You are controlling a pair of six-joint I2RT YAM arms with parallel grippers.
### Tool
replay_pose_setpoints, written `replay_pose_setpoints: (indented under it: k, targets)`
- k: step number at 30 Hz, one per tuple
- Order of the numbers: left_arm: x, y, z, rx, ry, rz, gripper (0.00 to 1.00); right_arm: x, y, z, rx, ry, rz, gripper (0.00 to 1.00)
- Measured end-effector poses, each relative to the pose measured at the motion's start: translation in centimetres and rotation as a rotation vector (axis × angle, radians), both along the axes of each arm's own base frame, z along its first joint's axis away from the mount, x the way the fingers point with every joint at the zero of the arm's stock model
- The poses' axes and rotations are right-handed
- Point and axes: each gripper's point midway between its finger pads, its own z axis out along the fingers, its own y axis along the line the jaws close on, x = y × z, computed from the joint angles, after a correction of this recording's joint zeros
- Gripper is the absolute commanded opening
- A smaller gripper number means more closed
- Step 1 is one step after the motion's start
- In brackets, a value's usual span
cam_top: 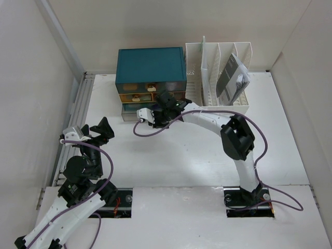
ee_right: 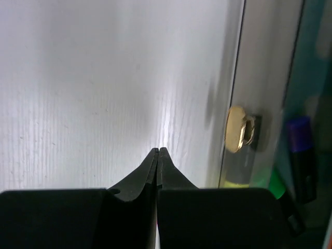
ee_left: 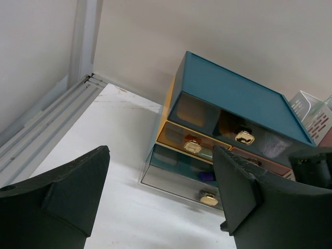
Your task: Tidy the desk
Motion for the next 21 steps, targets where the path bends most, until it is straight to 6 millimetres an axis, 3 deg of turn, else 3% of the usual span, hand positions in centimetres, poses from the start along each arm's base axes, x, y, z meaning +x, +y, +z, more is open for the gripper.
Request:
replay_pose_setpoints:
  k: [4, 13, 21]
  targets:
    - [0.0, 0.0, 0.0, 0.001, 0.001, 0.000, 0.77, 1.0, -1.3, -1.9, -0.056, -0.017, -0.103, 0.00]
    - [0.1, -0.1, -0.1, 0.005, 0.006, 0.000, 0.77, 7.3, -2.1, -0.3, -0.033, -0.246, -0.396, 0.00]
    - [0.1, -0.1, -0.1, 0.005, 0.006, 0.000, 0.77, 10.3, -3.9, -1.6, -0.089, -0.365, -0.558, 0.01]
